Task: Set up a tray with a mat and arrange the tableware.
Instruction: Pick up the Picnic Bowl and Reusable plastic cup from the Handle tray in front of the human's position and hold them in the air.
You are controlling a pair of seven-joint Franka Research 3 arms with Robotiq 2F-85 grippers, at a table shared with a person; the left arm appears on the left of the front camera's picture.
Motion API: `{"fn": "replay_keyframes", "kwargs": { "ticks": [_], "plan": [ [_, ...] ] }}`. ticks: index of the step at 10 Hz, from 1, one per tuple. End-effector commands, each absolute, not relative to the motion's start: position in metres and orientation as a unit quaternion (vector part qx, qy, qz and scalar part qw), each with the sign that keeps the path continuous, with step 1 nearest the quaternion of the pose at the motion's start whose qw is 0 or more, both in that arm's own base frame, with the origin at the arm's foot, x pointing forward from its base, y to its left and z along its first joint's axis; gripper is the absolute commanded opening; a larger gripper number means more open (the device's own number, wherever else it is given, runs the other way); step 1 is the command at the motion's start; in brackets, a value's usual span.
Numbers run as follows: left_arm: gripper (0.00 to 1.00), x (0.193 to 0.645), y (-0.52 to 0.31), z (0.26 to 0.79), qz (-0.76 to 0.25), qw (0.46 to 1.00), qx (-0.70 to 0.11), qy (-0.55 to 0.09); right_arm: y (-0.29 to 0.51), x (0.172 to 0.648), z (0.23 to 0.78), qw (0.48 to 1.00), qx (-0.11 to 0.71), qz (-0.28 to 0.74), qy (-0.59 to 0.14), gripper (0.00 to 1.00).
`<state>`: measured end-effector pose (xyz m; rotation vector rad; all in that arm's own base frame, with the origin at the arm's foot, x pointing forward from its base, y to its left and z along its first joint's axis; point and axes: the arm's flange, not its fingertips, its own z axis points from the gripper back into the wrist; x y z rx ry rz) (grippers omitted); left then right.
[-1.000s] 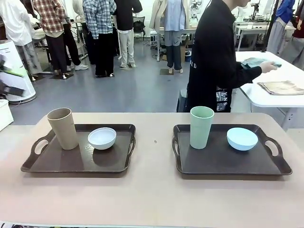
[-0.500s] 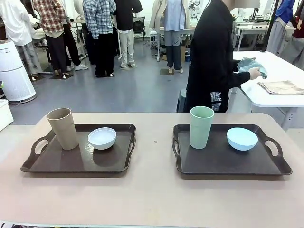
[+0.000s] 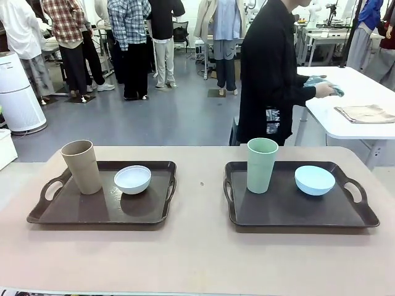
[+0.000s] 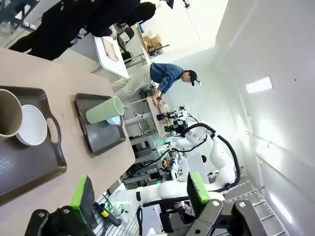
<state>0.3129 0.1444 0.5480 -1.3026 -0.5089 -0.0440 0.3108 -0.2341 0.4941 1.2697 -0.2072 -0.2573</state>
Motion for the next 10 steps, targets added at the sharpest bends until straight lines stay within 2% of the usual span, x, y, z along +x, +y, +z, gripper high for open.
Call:
{"fn": "replay_keyframes", "kwargs": {
  "ticks": [1,10],
  "plan": [
    [1.00,0.3136,0.1461,0.5482,-0.031,0.763,-0.599,-0.242,-0.2369,0.3061,0.4920,0.797,0.587,-0.112,-0.094,1.00],
    [1.00,0.3136,0.1461,0.5482,-0.031,0.763,-0.599,-0.242,-0.2369,0.3061,0.4920,0.797,0.587,-0.112,-0.094,1.00]
  ]
}}
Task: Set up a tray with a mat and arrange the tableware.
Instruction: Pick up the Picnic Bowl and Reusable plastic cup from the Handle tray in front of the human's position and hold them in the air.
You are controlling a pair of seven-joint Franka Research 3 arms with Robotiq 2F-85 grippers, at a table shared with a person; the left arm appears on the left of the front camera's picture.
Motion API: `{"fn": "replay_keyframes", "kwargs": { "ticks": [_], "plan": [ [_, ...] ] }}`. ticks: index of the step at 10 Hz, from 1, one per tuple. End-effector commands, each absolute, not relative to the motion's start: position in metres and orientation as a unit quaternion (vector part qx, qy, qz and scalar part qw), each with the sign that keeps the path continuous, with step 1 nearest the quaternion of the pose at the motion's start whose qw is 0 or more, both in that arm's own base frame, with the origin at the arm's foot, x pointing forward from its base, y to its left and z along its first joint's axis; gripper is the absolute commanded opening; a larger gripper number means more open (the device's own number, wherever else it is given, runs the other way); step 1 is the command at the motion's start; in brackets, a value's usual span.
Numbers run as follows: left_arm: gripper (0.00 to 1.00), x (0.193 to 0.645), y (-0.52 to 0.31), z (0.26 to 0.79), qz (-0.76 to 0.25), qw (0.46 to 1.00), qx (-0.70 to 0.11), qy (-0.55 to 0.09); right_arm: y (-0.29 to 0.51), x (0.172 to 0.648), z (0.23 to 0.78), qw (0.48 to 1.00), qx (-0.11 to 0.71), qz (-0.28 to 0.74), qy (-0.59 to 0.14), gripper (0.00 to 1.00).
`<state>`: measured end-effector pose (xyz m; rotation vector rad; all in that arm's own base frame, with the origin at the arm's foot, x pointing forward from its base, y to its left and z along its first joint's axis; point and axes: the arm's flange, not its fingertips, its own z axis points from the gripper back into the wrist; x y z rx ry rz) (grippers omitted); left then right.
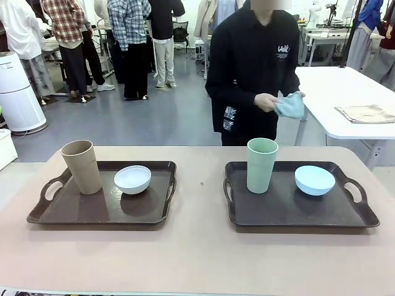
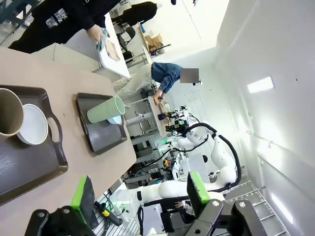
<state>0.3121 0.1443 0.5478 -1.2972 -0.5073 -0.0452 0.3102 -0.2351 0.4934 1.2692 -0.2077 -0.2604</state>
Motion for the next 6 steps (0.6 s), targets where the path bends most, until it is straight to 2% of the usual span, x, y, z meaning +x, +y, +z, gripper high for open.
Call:
{"fn": "replay_keyframes", "kwargs": {
  "ticks": [1,6],
  "plan": [
    [1.00,0.3136,0.1461,0.5482,-0.031,0.763,-0.599,-0.242,-0.2369,0.3061,0.4920,0.797,0.587,-0.112,-0.094,1.00],
    [1.00,0.3136,0.1461,0.5482,-0.031,0.763,-0.599,-0.242,-0.2369,0.3061,0.4920,0.797,0.587,-0.112,-0.094,1.00]
  ]
}}
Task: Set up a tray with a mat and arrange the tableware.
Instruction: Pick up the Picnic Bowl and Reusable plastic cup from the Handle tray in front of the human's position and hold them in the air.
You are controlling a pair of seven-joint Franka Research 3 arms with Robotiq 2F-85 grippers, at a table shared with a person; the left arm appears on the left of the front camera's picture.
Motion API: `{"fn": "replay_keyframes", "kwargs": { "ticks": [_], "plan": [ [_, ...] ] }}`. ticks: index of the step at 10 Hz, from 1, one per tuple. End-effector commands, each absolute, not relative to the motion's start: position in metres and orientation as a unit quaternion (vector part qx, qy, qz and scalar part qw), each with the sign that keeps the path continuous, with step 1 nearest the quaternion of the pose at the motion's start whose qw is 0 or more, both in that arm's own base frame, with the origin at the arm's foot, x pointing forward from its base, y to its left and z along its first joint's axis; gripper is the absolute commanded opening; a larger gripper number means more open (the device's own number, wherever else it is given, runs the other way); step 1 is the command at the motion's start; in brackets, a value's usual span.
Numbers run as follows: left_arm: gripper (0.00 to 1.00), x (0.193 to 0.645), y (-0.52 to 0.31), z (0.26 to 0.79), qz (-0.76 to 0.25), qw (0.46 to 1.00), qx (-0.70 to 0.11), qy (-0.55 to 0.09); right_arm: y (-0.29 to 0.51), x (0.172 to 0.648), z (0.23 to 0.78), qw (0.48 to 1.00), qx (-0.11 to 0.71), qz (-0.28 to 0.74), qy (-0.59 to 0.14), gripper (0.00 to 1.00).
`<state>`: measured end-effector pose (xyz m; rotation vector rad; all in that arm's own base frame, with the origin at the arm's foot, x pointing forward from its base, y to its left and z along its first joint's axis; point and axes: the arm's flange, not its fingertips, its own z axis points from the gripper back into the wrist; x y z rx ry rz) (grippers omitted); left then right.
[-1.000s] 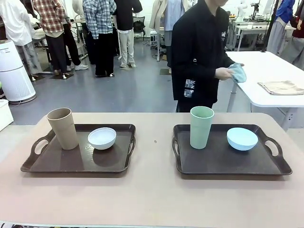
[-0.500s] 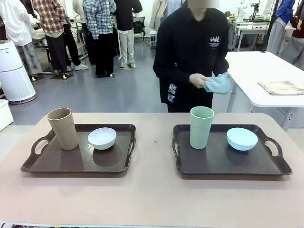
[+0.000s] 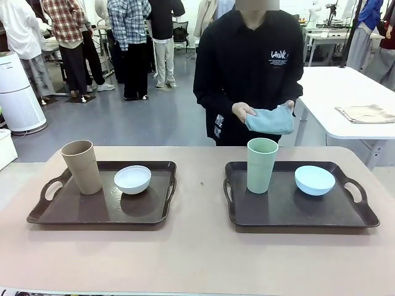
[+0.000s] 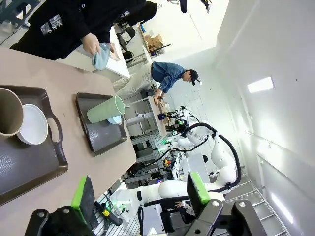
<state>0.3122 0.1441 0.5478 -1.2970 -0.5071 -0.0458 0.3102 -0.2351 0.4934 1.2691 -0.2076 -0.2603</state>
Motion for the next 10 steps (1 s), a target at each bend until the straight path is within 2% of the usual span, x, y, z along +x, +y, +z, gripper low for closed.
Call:
{"fn": "replay_keyframes", "kwargs": {
  "ticks": [1,10],
  "plan": [
    [1.00,0.3136,0.1461,0.5482,-0.031,0.763,-0.599,-0.242,-0.2369,0.3061,0.4920,0.797,0.587,-0.112,-0.094,1.00],
    [1.00,0.3136,0.1461,0.5482,-0.031,0.763,-0.599,-0.242,-0.2369,0.3061,0.4920,0.797,0.587,-0.112,-0.094,1.00]
  ]
}}
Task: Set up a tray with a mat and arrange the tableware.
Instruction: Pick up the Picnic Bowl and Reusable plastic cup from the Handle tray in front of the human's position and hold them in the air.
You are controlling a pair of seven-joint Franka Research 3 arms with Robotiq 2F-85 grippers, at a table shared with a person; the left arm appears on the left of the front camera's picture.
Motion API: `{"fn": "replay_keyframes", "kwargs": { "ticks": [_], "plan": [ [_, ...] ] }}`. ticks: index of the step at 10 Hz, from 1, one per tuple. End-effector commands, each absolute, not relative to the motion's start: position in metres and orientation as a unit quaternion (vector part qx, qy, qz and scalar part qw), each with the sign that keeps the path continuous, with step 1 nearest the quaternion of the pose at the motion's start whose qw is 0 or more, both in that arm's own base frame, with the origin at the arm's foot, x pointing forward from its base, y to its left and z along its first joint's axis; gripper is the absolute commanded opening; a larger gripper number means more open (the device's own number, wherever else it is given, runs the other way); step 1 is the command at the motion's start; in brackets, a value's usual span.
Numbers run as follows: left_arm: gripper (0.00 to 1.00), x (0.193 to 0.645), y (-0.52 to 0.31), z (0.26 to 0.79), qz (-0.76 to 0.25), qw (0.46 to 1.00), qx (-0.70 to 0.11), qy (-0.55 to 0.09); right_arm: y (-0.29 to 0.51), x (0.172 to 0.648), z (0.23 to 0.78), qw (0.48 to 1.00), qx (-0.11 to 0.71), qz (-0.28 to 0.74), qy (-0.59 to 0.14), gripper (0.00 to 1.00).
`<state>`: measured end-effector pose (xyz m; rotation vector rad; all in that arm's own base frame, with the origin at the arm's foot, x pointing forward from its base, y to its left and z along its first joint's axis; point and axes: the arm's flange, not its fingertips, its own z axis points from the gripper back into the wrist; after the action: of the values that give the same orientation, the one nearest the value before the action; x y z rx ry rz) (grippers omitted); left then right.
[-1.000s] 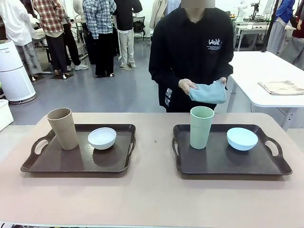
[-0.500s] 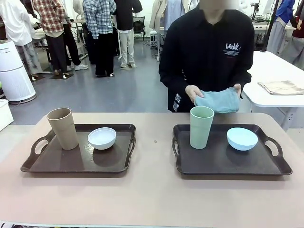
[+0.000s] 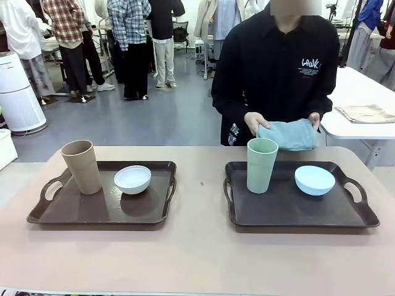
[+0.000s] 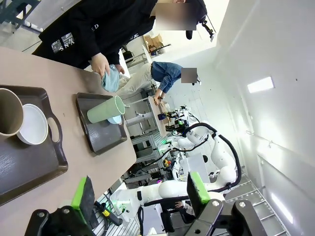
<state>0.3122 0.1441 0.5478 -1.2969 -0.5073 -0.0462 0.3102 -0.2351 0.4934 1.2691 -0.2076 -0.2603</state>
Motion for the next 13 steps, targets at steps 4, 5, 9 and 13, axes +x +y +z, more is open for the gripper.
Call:
{"fn": "replay_keyframes", "kwargs": {
  "ticks": [4,5,9,13],
  "plan": [
    [1.00,0.3136,0.1461,0.5482,-0.031,0.763,-0.599,-0.242,-0.2369,0.3061,0.4920,0.797,0.587,-0.112,-0.094,1.00],
    [1.00,0.3136,0.1461,0.5482,-0.031,0.763,-0.599,-0.242,-0.2369,0.3061,0.4920,0.797,0.587,-0.112,-0.094,1.00],
    [1.00,0.3136,0.1461,0.5482,-0.031,0.763,-0.599,-0.242,-0.2369,0.3061,0.4920,0.797,0.587,-0.112,-0.094,1.00],
    [1.00,0.3136,0.1461,0.5482,-0.031,0.763,-0.599,-0.242,-0.2351,0.3102,0.4934,0.792,0.590,-0.121,-0.097,1.00]
  ]
}}
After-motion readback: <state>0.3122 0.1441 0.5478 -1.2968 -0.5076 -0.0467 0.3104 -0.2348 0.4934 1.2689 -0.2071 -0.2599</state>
